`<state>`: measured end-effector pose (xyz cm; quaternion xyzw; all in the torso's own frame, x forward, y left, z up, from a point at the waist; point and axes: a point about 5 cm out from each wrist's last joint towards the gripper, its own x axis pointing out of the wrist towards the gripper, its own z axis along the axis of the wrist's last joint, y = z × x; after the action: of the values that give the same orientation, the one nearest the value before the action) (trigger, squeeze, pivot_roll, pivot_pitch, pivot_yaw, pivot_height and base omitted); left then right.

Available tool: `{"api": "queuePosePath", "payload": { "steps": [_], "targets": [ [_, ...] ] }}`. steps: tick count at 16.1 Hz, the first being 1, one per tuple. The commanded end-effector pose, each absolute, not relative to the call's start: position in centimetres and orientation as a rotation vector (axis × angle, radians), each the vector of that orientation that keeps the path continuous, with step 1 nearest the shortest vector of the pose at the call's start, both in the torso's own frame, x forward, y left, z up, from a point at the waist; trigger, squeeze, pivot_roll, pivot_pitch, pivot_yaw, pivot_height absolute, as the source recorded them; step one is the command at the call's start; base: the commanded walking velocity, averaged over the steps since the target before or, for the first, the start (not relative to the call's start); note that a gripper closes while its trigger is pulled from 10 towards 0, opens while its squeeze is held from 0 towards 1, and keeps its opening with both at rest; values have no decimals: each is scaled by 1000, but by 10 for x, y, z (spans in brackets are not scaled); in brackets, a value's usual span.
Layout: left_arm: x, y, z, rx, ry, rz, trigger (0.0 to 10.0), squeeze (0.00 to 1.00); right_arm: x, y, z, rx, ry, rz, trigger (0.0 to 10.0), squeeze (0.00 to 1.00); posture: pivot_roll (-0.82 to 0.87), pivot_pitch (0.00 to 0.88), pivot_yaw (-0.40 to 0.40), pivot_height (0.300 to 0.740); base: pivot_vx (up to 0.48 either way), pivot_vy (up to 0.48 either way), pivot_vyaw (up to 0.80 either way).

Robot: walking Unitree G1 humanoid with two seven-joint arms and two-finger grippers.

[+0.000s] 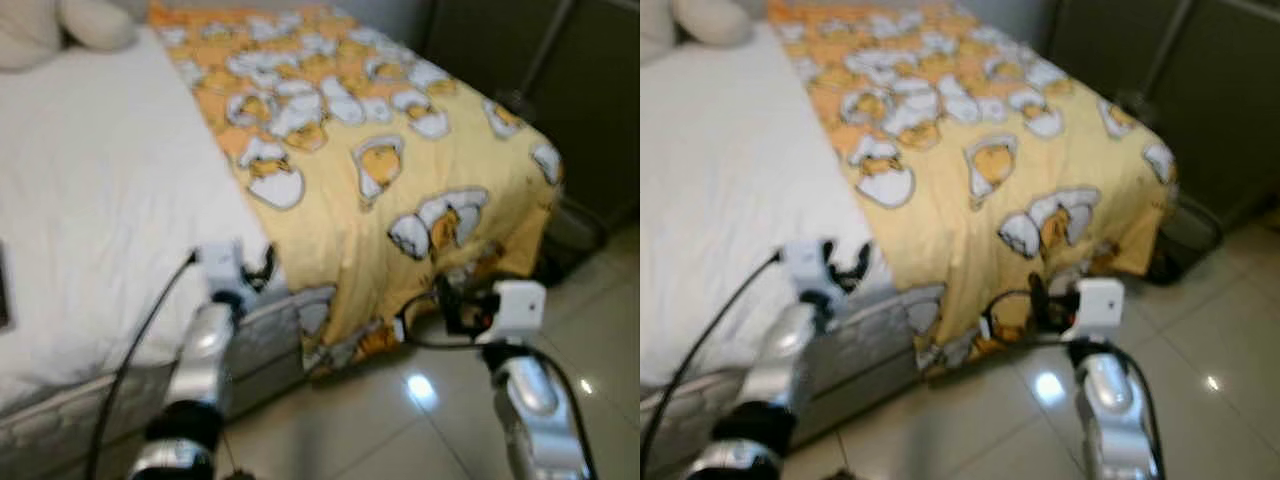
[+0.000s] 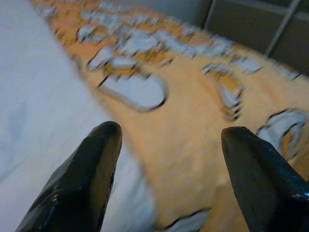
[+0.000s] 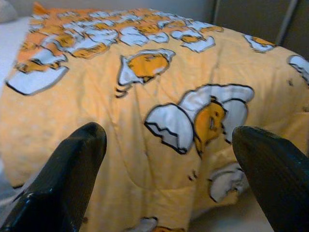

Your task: Clean up the room

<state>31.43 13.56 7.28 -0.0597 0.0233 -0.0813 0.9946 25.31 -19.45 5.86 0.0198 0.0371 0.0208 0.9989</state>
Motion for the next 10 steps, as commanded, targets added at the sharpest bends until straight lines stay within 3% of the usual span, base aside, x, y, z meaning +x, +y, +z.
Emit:
{"api": "queuePosePath", "payload": {
  "steps": [1,5,6,7,10],
  "targets": [
    [314,133,74,-96,50,-158,10000,0,252,-200,59,27,72,13,10000,0,-10,0,-10,740,337,-337,613],
    [312,135,64,-30,131,-117,10000,0,248,-189,54,-16,75,45,10000,0,-28,0,-7,740,134,-417,622],
    [313,130,68,28,115,-150,10000,1000,248,-190,53,-28,82,43,10000,0,-27,0,-4,740,0,-461,625],
    [315,126,67,-7,138,-149,10000,1000,250,-190,54,-86,68,48,10000,1000,-28,0,0,740,0,-439,625],
    [314,127,66,-28,151,-108,10000,1000,254,-189,53,-91,69,42,10000,1000,-27,0,8,740,0,-427,631]
  ]
}}
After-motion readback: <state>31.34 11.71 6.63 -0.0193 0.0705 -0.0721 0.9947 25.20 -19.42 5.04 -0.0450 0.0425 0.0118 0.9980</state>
